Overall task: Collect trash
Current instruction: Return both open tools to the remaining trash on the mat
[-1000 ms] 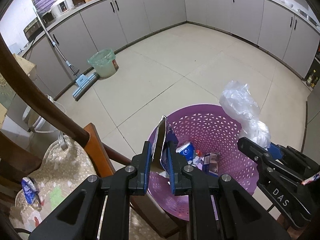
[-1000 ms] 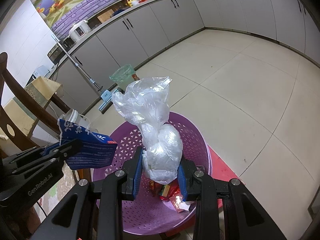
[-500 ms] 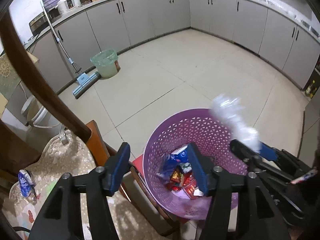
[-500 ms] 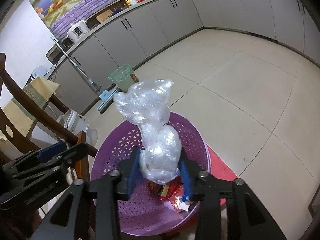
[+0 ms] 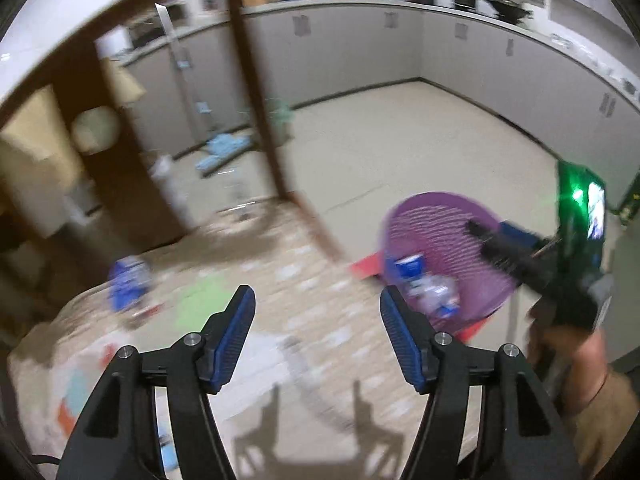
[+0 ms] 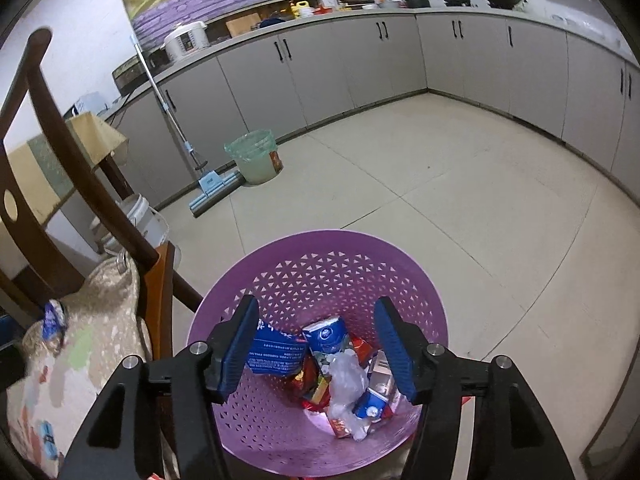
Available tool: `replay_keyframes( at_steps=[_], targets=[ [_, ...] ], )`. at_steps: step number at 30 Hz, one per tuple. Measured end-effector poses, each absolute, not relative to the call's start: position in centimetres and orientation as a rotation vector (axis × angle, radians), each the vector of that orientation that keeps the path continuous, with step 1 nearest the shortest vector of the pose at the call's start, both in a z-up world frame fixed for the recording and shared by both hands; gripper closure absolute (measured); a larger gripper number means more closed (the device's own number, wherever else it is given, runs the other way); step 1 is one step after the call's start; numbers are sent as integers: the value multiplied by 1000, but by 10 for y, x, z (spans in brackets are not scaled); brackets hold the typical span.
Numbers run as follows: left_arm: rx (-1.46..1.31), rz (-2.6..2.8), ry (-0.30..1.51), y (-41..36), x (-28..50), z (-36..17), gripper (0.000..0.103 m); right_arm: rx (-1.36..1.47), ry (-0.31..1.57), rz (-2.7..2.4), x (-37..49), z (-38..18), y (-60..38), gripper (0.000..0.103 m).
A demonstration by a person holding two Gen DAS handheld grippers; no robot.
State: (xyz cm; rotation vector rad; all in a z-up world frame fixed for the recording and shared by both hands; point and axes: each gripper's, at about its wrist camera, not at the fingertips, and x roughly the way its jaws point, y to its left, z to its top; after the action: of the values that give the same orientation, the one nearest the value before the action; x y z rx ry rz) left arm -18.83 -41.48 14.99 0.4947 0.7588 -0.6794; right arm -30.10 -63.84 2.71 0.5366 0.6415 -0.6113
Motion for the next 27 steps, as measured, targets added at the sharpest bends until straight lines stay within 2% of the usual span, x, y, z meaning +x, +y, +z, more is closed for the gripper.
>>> replay_keyframes(
  at_steps=[7, 14, 20, 27],
  targets=[
    [347, -432, 773, -280, -168, 163, 31, 477, 650, -642, -305, 31, -612, 37],
    [115, -219, 896, -148, -154, 133, 30, 352, 629, -658, -318, 38, -562, 35],
    [22, -151, 918, -95, -155, 118, 30, 255, 689, -544, -319, 37, -495, 35],
    [-7, -172, 962, -85, -154, 94, 30, 221, 785, -270, -294, 43, -422, 35]
  ],
)
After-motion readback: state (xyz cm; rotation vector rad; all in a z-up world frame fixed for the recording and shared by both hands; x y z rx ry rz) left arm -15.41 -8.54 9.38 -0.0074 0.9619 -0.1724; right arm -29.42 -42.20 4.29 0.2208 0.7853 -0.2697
